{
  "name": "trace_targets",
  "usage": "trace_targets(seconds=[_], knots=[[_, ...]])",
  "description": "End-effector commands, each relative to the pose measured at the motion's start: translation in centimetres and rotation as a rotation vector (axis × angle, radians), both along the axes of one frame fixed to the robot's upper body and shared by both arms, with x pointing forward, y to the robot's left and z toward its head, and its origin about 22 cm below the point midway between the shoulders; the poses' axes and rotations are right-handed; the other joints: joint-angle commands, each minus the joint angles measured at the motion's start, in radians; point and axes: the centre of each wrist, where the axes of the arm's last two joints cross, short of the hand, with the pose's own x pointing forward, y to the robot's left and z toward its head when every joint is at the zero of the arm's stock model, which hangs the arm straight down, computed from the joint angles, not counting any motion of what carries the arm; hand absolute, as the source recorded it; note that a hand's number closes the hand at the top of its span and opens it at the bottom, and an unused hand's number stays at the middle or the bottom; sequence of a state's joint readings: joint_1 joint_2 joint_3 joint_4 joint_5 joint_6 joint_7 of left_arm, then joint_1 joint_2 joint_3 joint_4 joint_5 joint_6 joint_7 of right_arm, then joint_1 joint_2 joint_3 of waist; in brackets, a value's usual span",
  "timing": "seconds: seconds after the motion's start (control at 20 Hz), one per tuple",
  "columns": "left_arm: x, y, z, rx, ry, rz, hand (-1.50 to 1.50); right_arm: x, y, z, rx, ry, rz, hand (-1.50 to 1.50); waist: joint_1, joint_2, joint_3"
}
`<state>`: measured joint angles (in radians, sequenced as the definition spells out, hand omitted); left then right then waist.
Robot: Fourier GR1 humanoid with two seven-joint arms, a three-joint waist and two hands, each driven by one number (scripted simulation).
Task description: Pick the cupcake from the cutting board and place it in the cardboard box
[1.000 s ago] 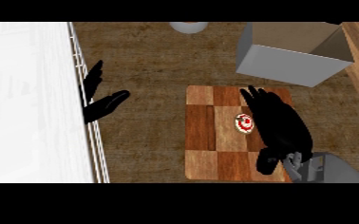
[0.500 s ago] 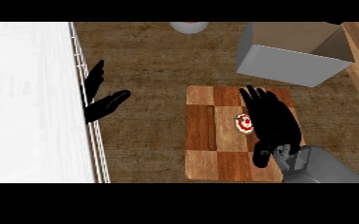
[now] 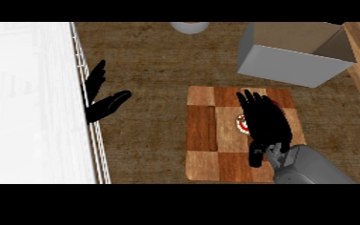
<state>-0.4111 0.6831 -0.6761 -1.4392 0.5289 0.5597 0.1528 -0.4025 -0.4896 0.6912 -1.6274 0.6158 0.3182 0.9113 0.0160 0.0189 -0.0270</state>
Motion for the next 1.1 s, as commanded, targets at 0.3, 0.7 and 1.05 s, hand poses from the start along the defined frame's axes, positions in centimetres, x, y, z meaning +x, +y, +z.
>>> trace_targets(seconds=[0.3, 0.7, 1.05], knots=[[0.5, -0.8, 3.5, 0.037, -0.291, -0.262, 0.00, 0.7, -0.4, -2.1, -0.043, 0.022, -0.054, -1.50, -0.004, -0.019, 0.025], [0.5, -1.3, 2.9, 0.020, -0.279, -0.277, 0.00, 0.1, -0.4, -4.1, -0.029, 0.027, 0.078, 1.50, -0.001, -0.016, 0.026], [0.9, -1.0, 3.2, 0.040, -0.278, -0.261, 0.00, 0.8, -0.1, -3.7, -0.055, -0.136, 0.148, 1.50, -0.005, -0.020, 0.026]])
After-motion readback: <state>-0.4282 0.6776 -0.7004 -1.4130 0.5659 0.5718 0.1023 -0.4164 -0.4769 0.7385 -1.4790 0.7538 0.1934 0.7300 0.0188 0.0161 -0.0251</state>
